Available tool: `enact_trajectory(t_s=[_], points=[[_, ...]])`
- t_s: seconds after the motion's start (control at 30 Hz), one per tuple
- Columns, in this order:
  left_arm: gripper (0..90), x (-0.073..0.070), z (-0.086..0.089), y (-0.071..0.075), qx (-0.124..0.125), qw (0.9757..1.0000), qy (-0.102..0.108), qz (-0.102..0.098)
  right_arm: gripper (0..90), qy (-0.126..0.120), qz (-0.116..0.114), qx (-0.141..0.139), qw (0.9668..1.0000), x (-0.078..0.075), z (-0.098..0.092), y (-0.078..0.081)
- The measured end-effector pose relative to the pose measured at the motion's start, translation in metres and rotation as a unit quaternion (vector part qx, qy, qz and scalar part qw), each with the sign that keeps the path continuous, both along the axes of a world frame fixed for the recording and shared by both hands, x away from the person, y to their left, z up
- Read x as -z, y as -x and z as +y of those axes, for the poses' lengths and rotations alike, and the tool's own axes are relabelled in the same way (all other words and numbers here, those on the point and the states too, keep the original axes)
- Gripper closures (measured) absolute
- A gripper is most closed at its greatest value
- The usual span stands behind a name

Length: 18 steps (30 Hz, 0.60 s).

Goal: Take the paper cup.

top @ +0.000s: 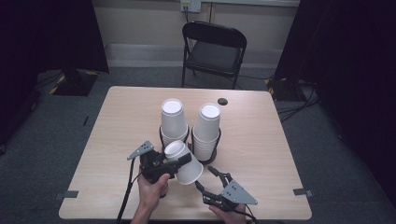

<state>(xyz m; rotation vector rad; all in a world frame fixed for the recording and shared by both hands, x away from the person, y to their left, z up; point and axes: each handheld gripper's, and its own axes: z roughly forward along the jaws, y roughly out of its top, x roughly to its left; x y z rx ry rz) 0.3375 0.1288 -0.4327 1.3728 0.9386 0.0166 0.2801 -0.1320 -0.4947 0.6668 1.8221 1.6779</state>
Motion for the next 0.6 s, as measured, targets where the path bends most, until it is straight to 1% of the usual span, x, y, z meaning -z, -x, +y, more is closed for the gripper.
enact_trajectory(t_s=[0.1,0.23,0.27,0.3,0.37,0.43,0.5,0.6], points=[[22.0,0.002,0.0,0.001,-0.001,1.0,0.006,0.007,38.8,-0.003,-0.009,-0.003,1.0,-0.001,-0.001,0.001],[22.0,0.005,0.0,0.002,-0.002,0.9997,0.015,0.02,43.3,0.0,-0.005,-0.005,1.0,-0.001,0.0,0.001],[22.0,0.006,0.001,0.002,-0.001,0.9997,0.012,0.019,44.1,0.001,-0.006,-0.008,0.9999,-0.001,0.0,0.0],[22.0,0.007,0.0,0.002,-0.002,0.9996,0.017,0.023,44.7,0.002,-0.007,-0.006,1.0,-0.001,0.0,0.0],[22.0,0.008,-0.001,0.003,-0.002,0.9994,0.019,0.028,46.2,0.001,-0.01,-0.006,0.9999,-0.001,0.001,0.0],[22.0,0.01,-0.002,0.003,-0.002,0.9993,0.02,0.031,47.6,0.002,-0.021,-0.006,0.9998,-0.001,0.001,0.0],[22.0,0.011,-0.002,0.004,0.002,0.9993,0.021,0.032,49.8,-0.003,-0.027,-0.006,0.9996,-0.001,0.001,0.001],[22.0,0.011,-0.003,0.004,0.001,0.9991,0.027,0.033,52.9,0.004,-0.045,-0.005,0.999,-0.001,0.002,0.0]])
